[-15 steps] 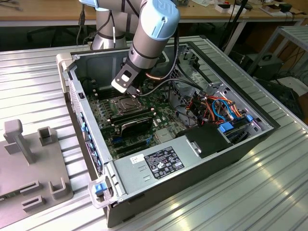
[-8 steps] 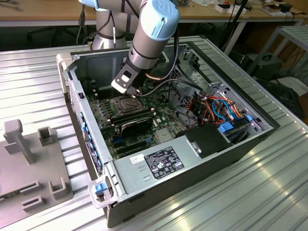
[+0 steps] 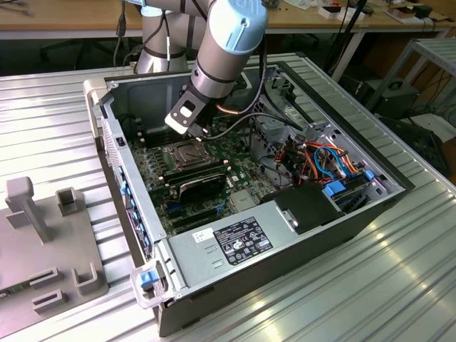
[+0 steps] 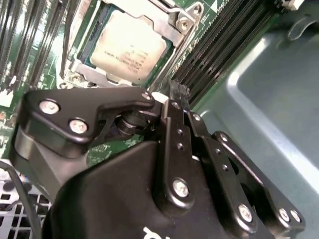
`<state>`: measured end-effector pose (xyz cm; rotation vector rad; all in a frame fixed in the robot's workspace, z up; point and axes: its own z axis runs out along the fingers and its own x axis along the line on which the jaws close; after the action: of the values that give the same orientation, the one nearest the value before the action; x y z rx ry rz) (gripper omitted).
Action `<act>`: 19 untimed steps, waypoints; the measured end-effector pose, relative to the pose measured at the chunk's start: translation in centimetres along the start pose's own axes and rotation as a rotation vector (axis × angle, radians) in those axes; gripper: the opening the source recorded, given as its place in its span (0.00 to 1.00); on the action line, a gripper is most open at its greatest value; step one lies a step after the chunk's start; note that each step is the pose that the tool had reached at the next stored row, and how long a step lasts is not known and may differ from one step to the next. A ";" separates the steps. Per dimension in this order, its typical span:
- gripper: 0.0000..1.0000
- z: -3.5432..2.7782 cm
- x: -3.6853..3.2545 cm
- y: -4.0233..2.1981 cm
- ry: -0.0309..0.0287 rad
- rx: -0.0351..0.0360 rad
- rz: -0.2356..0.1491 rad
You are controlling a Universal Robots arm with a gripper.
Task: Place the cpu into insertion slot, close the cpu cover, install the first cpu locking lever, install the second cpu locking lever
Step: 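Install the first cpu locking lever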
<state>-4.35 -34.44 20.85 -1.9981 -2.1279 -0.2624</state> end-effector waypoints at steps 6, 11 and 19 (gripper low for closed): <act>0.11 -0.23 0.00 -0.01 -0.0706 0.0043 0.003; 0.11 -0.70 0.15 -0.02 -0.0881 0.0056 0.004; 0.11 -1.08 0.27 -0.02 -0.0882 0.0056 0.004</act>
<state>-4.36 -34.47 21.96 -2.0466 -2.1741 -0.1705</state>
